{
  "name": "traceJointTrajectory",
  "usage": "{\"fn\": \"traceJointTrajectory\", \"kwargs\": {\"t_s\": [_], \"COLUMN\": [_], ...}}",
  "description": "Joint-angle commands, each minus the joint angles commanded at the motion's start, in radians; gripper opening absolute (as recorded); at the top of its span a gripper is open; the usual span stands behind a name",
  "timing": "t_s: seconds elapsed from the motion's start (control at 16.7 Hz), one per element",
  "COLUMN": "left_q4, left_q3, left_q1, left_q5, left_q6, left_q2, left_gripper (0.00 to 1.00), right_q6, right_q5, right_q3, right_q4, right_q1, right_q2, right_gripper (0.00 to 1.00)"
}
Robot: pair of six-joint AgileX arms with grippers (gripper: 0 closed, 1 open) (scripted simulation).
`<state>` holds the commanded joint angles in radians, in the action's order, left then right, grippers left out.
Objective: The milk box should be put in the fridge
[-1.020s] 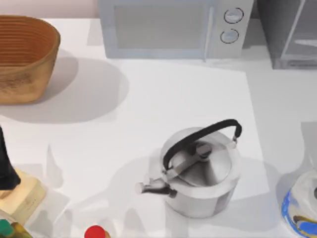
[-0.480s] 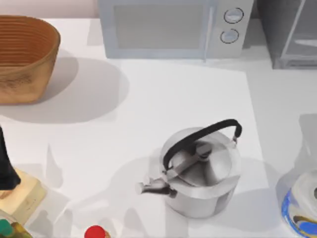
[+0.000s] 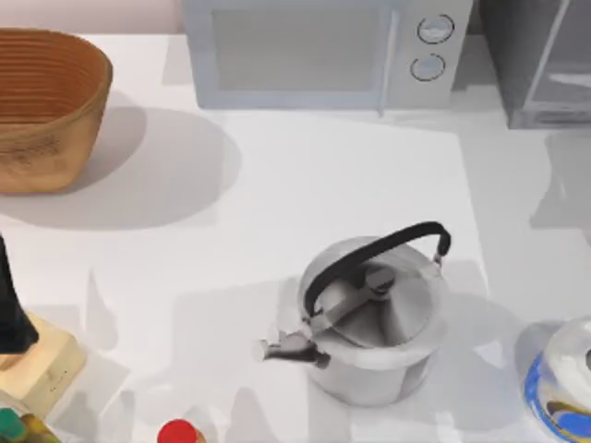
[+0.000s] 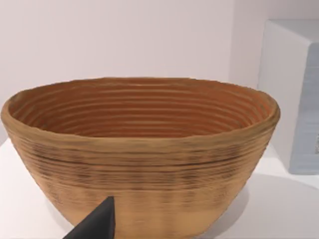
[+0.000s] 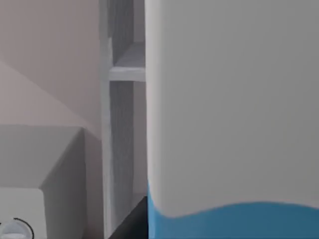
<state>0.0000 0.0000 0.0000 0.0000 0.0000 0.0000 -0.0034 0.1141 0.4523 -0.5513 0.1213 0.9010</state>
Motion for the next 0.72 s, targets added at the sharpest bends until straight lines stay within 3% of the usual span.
{"fn": "traceJointTrajectory", "kwargs": {"t_s": [0.42, 0.72], "left_q4": [0.0, 0.0], "left_q3": [0.0, 0.0], "left_q1": [0.0, 0.0], "left_q5": [0.0, 0.0], "left_q6": [0.0, 0.0], "left_q2": [0.0, 0.0], "left_gripper": [1.0, 1.0], "right_q6": [0.009, 0.016], "right_q5": [0.086, 0.129], "right_q3": [0.319, 0.473], "right_q4": [-0.394, -0.586], "right_q1": [0.094, 0.141], "right_q2": [0.781, 1.158], "right_gripper": [0.0, 0.0]}}
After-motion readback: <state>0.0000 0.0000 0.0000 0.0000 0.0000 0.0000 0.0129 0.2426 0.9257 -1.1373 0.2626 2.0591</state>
